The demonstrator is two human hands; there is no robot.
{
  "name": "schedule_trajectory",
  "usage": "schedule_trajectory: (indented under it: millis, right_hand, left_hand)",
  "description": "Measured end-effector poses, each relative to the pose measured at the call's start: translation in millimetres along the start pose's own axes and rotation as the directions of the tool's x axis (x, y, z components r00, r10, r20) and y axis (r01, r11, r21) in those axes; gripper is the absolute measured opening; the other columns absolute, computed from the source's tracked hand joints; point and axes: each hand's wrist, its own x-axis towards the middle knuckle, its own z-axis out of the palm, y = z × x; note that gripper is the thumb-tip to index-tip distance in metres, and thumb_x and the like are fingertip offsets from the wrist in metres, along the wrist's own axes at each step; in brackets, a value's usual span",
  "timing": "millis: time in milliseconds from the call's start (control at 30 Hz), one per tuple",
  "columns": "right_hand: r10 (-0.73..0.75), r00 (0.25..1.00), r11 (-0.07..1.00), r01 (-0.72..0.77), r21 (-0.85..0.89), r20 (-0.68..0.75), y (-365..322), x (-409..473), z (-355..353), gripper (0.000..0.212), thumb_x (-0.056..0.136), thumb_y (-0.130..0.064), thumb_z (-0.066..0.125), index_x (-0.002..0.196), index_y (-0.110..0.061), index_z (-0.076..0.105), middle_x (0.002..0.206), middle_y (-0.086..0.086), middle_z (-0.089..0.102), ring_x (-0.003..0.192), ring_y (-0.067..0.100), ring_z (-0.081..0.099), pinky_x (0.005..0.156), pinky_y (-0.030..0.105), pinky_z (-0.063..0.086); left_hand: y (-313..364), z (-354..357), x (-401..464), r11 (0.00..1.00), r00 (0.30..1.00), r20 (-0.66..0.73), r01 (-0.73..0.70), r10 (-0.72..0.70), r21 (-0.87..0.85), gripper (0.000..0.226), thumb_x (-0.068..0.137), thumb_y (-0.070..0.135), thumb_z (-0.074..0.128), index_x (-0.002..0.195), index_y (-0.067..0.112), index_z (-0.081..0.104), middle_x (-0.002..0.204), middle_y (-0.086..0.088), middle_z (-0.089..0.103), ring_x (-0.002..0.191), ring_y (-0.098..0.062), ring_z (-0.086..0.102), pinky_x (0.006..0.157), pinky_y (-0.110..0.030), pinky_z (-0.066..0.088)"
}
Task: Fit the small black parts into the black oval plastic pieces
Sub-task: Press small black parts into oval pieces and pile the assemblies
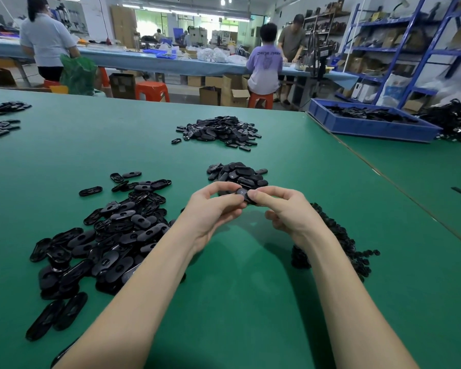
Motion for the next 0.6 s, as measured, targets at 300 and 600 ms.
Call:
schedule_trajectory:
  millis: [300, 600]
  right_hand:
    - [-0.035, 0.999, 0.986, 0.037, -0.162, 0.015, -3.5, 1.7, -2.4, 0.004, 0.082, -0.026, 0.083, 0.08, -0.026, 0.08, 0.069, -0.009, 0.065, 0.052, 0.007, 0.046, 0.044, 0.016, 0.031]
    - [-0.03, 1.0, 0.962, 0.028, -0.273, -0.001, 6.7, 2.4, 6.0, 0.006, 0.081, -0.023, 0.081, 0.083, -0.017, 0.079, 0.076, 0.002, 0.077, 0.046, 0.005, 0.048, 0.044, 0.016, 0.036]
  left_hand:
    - [1.3, -2.9, 1.6, 1.0, 1.0, -0.03, -0.002, 0.002, 0.001, 0.022, 0.084, -0.012, 0.07, 0.092, 0.008, 0.064, 0.079, -0.011, 0.075, 0.068, -0.02, 0.072, 0.07, -0.019, 0.059]
    - [-13.6, -7.6, 3.2, 0.979, 0.993, -0.114, -0.017, 0.041, 0.202, 0.02, 0.081, -0.007, 0.075, 0.089, 0.009, 0.066, 0.08, -0.011, 0.077, 0.066, -0.017, 0.07, 0.07, -0.021, 0.06]
